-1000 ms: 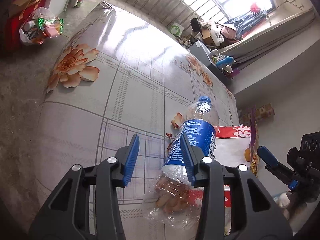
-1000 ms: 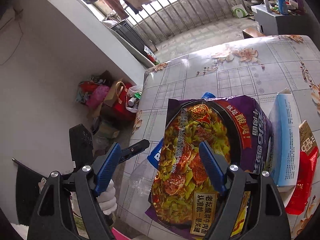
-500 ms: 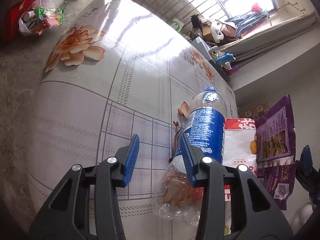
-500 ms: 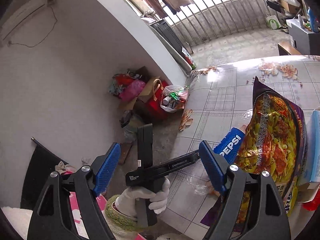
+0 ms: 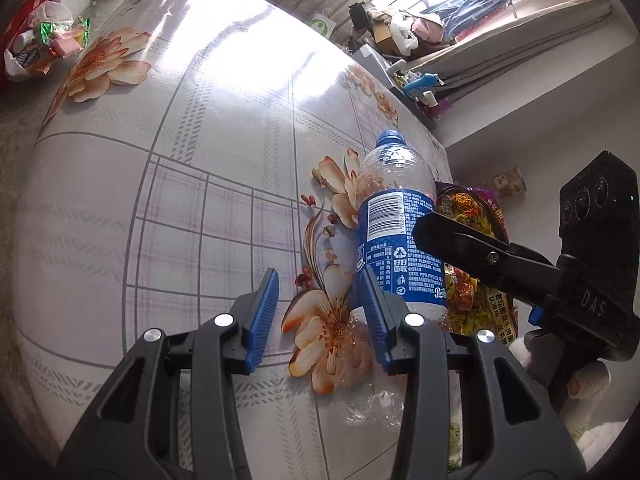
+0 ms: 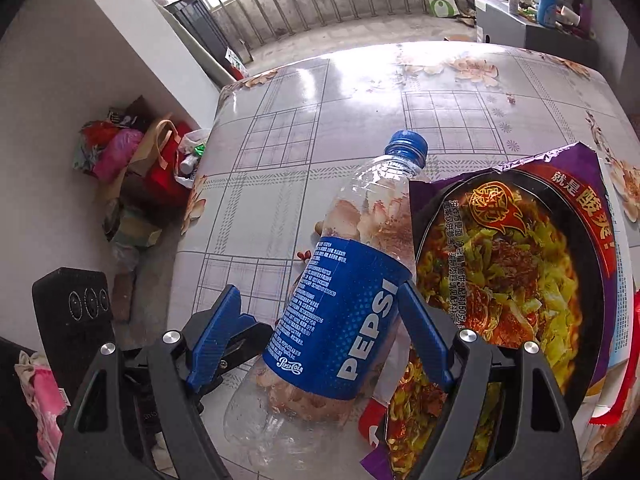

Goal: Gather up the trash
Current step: 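Lift the bottle with the left tool while the right tool closes on it, then hold the bottle with the right tool while the left tool opens and releases it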

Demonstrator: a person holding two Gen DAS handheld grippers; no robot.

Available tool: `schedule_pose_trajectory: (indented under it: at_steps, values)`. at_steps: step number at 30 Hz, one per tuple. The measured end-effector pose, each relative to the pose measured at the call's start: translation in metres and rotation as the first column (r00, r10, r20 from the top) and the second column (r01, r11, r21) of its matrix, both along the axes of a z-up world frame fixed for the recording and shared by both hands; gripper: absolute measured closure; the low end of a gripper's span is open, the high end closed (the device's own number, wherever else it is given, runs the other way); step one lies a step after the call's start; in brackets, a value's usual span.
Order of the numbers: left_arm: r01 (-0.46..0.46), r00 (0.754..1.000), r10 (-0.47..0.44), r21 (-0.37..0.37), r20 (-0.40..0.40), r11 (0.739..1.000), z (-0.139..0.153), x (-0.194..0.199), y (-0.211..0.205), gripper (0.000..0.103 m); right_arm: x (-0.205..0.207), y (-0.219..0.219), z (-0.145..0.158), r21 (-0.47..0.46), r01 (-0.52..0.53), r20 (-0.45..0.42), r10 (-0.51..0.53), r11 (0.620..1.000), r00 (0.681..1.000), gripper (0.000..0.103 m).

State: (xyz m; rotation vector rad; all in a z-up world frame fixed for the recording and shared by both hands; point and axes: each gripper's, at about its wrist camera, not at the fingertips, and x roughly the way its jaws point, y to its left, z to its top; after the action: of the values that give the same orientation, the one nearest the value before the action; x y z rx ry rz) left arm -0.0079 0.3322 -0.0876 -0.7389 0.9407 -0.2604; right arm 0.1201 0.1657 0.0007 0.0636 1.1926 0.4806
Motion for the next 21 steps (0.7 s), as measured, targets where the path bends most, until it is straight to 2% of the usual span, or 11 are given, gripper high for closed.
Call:
schedule_pose_trajectory:
  at_steps: [3,7,9,10,14,17,21]
  values:
    - [0.012,1.000,-0.012,-0.002,0.004,1.000,0.000,0.009,0.002,0.064,0.009,-0.008,-0.012,0.028,0.026,-0.057,-0.024,0.999,0.998,0.024]
    - [0.016,1.000,-0.016,-0.004,0.008,1.000,0.001,0.018,0.000,0.064,0.021,-0.014,-0.027,0.111,0.070,-0.140,-0.054,0.991,0.989,0.025]
    - [0.007,1.000,-0.007,-0.013,0.005,1.000,0.001,0.020,0.001,0.065,0.024,-0.019,-0.030,0.144,0.106,-0.159,-0.082,0.984,0.984,0.034]
    - [0.004,1.000,-0.004,-0.014,0.002,1.000,0.001,0.019,0.001,0.065,0.025,-0.021,-0.032,0.168,0.124,-0.172,-0.095,0.978,0.980,0.042]
    - [-0.002,1.000,0.002,-0.028,-0.001,1.000,0.003,0.012,0.007,0.065,0.023,-0.027,-0.033,0.256,0.128,-0.209,-0.074,0.958,0.975,0.044]
    - [-0.002,1.000,0.003,-0.040,0.017,0.999,0.013,0.006,0.006,0.065,0.018,-0.033,-0.026,0.354,0.120,-0.224,-0.041,0.928,0.974,0.044]
    - [0.003,0.997,-0.002,-0.008,0.075,1.000,0.045,-0.006,0.001,0.065,0.003,-0.044,0.004,0.513,0.063,-0.180,0.036,0.856,0.983,0.044]
